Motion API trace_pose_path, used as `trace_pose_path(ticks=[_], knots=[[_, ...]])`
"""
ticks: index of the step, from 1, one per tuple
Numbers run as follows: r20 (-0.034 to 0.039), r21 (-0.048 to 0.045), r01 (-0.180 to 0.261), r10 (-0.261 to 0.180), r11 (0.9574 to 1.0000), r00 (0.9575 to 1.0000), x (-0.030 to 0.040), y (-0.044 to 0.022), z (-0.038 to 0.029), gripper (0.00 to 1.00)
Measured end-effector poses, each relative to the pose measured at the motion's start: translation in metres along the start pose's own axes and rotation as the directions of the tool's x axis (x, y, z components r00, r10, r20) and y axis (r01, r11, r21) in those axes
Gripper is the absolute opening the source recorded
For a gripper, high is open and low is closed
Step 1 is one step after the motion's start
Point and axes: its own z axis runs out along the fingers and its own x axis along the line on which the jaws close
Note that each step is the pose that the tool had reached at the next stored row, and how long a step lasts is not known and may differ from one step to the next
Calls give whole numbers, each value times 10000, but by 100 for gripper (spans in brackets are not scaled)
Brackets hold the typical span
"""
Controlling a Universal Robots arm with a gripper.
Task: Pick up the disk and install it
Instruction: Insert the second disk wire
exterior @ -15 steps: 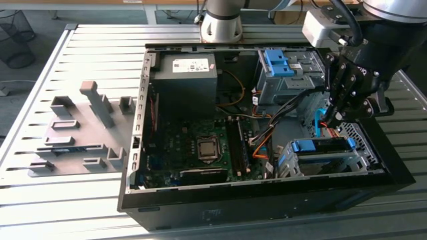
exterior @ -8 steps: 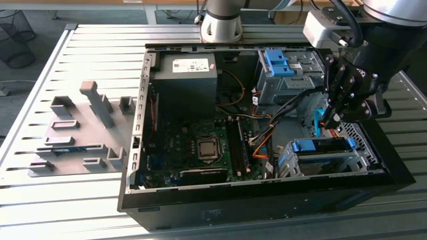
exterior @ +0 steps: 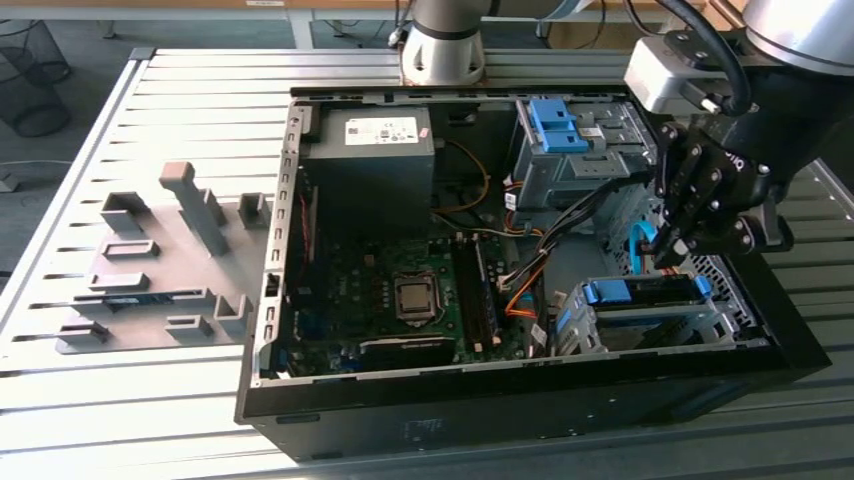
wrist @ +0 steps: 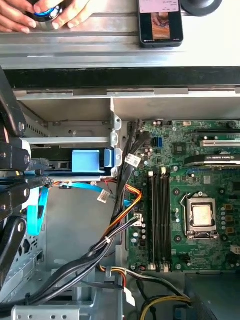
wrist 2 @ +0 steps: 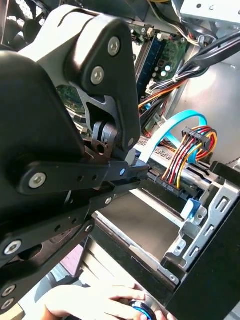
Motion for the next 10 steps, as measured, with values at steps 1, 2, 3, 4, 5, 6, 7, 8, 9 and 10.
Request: trace_pose_path(ticks=[1,2,3,4,5,6,7,8,9,10], knots=[[-1,-34,-4,4,10000,10000,4,-3,9,16],[-4,-68,-6,6,10000,10000,9,-7,16,16],[-2,-101,-7,7,9999,10000,14,-12,25,16],[4,-129,-7,7,9999,10000,18,-17,35,16],[13,-161,-7,8,9999,10000,22,-22,47,16],[20,-188,-10,11,9998,10000,24,-26,57,16],[24,-214,-20,20,9998,10000,24,-29,67,16],[24,-237,-41,42,9997,10000,24,-29,76,16],[26,-260,-69,69,9996,10000,23,-30,85,16],[27,-283,-93,94,9996,10000,22,-31,94,16]])
